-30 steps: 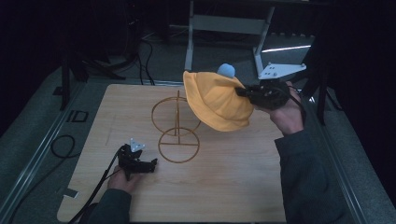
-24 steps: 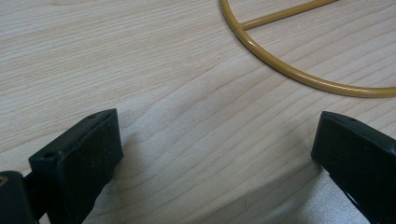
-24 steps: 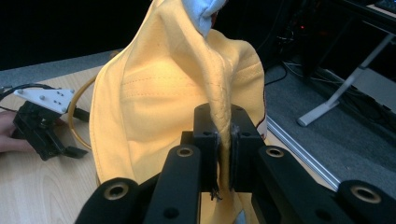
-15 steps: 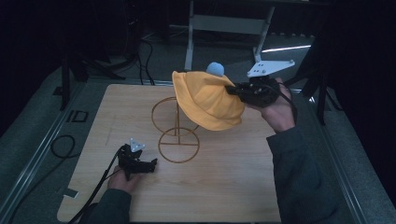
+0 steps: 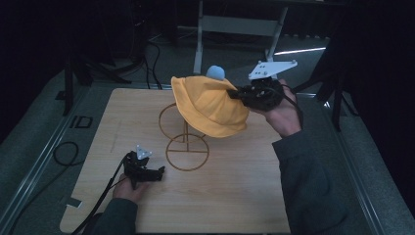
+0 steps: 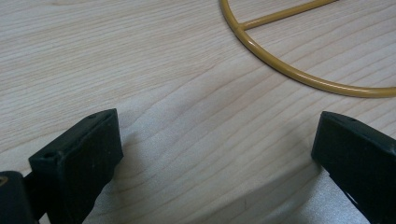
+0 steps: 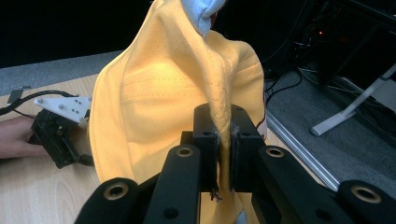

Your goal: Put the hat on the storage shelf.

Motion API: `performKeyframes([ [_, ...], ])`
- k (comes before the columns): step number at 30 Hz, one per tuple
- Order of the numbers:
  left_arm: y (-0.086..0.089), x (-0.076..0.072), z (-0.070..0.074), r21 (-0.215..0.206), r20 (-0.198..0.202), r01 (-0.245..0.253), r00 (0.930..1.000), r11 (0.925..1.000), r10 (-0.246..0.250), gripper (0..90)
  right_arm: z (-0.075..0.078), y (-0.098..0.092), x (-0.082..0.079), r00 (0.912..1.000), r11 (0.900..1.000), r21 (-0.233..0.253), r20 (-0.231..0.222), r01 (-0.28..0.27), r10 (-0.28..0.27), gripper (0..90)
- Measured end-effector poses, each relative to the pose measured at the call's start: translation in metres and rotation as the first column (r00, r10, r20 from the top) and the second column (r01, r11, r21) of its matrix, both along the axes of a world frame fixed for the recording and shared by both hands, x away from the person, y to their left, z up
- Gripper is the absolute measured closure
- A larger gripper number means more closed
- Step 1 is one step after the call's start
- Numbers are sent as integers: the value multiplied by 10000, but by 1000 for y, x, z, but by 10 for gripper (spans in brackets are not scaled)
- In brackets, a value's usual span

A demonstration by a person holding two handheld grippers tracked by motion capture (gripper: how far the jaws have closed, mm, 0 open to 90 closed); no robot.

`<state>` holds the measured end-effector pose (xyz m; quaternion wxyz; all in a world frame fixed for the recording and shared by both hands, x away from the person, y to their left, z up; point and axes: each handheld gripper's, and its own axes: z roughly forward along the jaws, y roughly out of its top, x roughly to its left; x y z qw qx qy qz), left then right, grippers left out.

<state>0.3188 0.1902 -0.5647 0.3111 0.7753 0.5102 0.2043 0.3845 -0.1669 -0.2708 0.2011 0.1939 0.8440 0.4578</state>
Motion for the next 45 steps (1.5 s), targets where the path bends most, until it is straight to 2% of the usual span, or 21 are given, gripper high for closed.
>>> performKeyframes([
  [9, 0, 0, 0, 11, -17, 3, 10000, 10000, -3, 19, 2, 18, 3, 9996, 9993, -252, -62, -274, 273, 838],
  [19, 0, 0, 0, 23, -37, 33, 10000, 10000, -33, 19, -2, 50, 8, 9977, 9956, -668, -247, -653, 637, 834],
  [31, 0, 0, 0, -6, -7, -1, 10000, 10000, 1, 19, -7, 95, 16, 9944, 9829, -1528, -413, -1028, 976, 806],
  [39, 0, 0, 0, -17, -9, -4, 10000, 10000, 3, 19, -14, 115, 19, 9926, 9783, -1709, -518, -1169, 1096, 795],
  [45, 0, 0, 0, -48, 8, -32, 10000, 10000, 32, 19, -21, 127, 19, 9898, 9690, -2094, -811, -1314, 1167, 774],
])
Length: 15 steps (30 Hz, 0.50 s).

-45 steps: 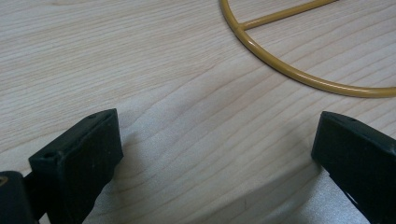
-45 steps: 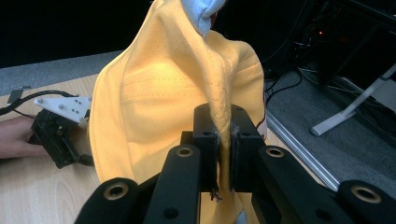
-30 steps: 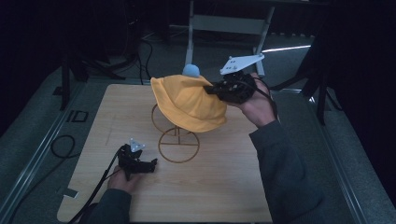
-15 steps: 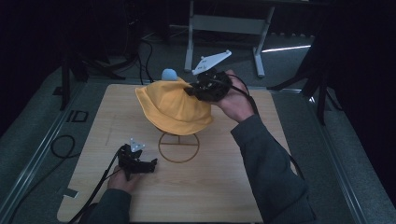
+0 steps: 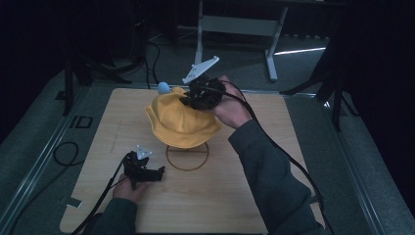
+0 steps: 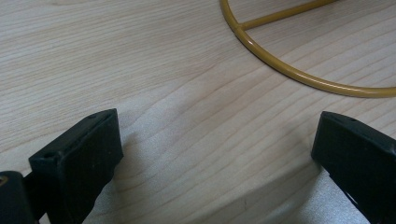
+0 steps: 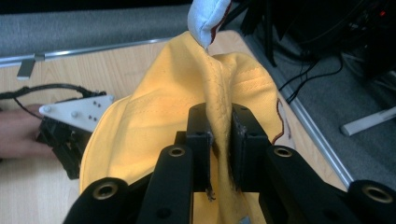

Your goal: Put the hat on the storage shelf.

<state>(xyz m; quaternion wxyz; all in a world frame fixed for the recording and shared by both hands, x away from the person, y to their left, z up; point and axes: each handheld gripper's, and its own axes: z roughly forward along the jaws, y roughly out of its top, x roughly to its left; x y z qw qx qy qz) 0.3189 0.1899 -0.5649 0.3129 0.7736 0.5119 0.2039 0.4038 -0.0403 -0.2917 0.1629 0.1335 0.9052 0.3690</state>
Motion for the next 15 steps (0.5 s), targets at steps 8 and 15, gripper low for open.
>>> performKeyframes([
  [8, 0, 0, 0, -1, 8, -8, 10000, 10000, 8, 19, 4, -3, -2, 10000, 9997, 235, 62, -32, 30, 668],
  [15, 0, 0, 0, 15, -9, 21, 10000, 10000, -21, 19, 13, -15, -6, 9998, 9985, 542, 132, 116, -124, 571],
])
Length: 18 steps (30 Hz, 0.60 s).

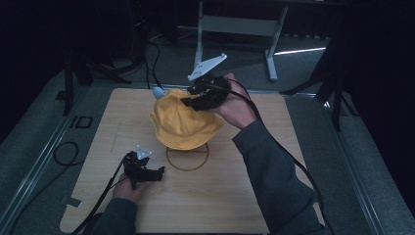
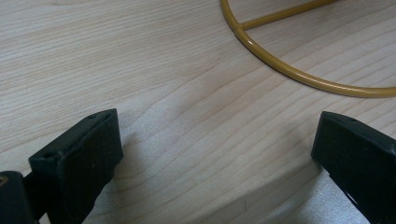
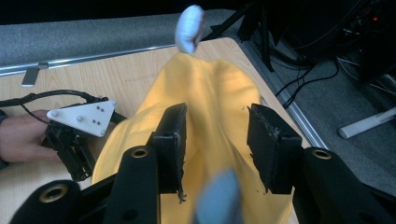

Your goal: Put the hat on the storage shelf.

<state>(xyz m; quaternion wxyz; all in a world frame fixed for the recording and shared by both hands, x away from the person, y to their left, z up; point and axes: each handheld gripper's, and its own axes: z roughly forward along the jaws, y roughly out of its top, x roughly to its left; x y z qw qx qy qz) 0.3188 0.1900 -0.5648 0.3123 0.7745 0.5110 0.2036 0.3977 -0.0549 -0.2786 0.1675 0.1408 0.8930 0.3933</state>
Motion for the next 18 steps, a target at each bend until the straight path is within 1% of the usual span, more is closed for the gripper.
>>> performKeyframes([
  [2, 0, 0, 0, -15, 19, -27, 10000, 10000, 27, 19, 1, -5, -1, 10000, 10000, 80, 1, 28, -28, 576],
  [6, 0, 0, 0, -8, 13, -25, 10000, 10000, 25, 19, 0, -17, -4, 10000, 9999, 154, -67, 46, -45, 667],
  [7, 0, 0, 0, -12, 3, -19, 10000, 10000, 19, 19, -2, -19, -4, 9999, 9999, 103, -101, 18, -17, 689],
  [9, 0, 0, 0, -23, 15, -33, 10000, 10000, 33, 19, -5, -24, -3, 9998, 9999, -56, -152, 155, -156, 700],
  [11, 0, 0, 0, -25, 26, -37, 10000, 10000, 37, 19, -9, -28, -1, 9991, 9995, -150, -306, 295, -299, 710],
  [12, 0, 0, 0, -26, 18, -33, 10000, 10000, 33, 19, -10, -30, 0, 9987, 9994, -109, -386, 338, -341, 702],
  [14, 0, 0, 0, -31, 21, -38, 10000, 10000, 38, 19, -10, -33, 1, 9985, 9994, 104, -436, 328, -323, 634],
  [16, 0, 0, 0, -10, 5, -14, 10000, 10000, 14, 19, -8, -37, -1, 9986, 9981, 499, -407, 364, -344, 524],
  [17, 0, 0, 0, -11, 3, -16, 10000, 10000, 16, 19, -5, -41, -2, 9989, 9967, 739, -353, 328, -302, 485],
  [18, 0, 0, 0, -10, 4, -15, 10000, 10000, 15, 19, -4, -43, -3, 9990, 9957, 864, -351, 321, -292, 459],
])
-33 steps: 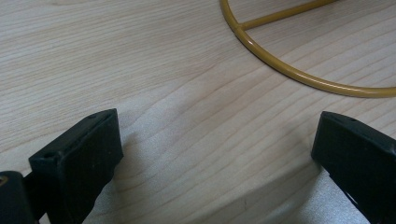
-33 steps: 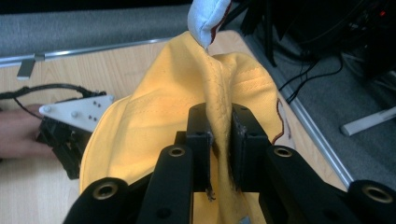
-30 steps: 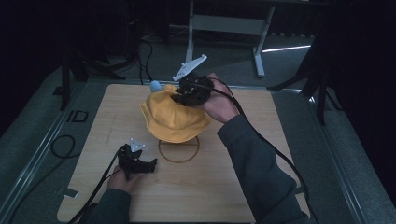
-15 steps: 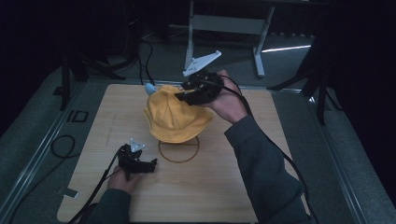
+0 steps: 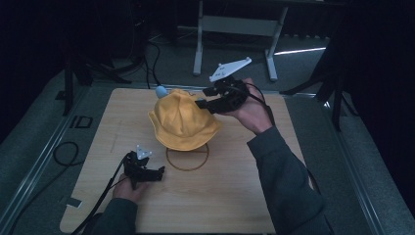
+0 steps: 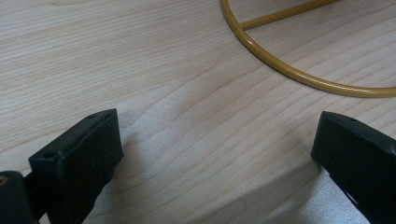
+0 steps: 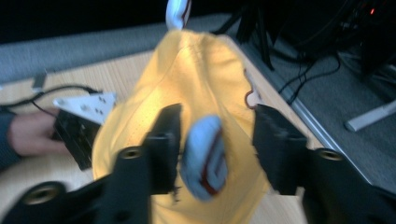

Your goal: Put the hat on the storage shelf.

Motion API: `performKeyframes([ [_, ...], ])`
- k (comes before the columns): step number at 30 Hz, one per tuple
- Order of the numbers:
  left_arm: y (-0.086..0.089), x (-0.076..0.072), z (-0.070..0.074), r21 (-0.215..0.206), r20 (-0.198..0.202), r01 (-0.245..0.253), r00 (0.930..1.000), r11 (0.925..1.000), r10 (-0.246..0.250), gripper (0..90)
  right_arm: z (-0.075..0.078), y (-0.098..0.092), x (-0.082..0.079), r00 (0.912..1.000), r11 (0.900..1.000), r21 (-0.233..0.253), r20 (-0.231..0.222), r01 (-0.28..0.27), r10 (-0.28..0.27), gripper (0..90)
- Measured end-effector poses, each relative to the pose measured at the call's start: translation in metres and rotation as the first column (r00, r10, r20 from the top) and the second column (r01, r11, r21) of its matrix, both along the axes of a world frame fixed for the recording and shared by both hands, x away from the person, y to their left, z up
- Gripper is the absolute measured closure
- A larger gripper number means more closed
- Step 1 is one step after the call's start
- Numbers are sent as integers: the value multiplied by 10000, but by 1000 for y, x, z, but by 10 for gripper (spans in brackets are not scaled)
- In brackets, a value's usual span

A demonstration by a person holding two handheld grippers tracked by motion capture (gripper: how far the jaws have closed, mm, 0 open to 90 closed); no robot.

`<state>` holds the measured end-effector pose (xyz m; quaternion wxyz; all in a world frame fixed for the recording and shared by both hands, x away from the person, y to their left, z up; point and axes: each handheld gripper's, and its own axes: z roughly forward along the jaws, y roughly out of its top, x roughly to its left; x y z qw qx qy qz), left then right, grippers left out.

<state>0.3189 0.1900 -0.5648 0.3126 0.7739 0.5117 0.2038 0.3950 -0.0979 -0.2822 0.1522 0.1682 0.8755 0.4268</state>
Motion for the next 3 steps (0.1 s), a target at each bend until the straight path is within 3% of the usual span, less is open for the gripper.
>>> performKeyframes([
  [3, 0, 0, 0, 9, -4, 4, 10000, 10000, -4, 19, 8, -9, -4, 9997, 9993, 325, 149, 203, -208, 372],
])
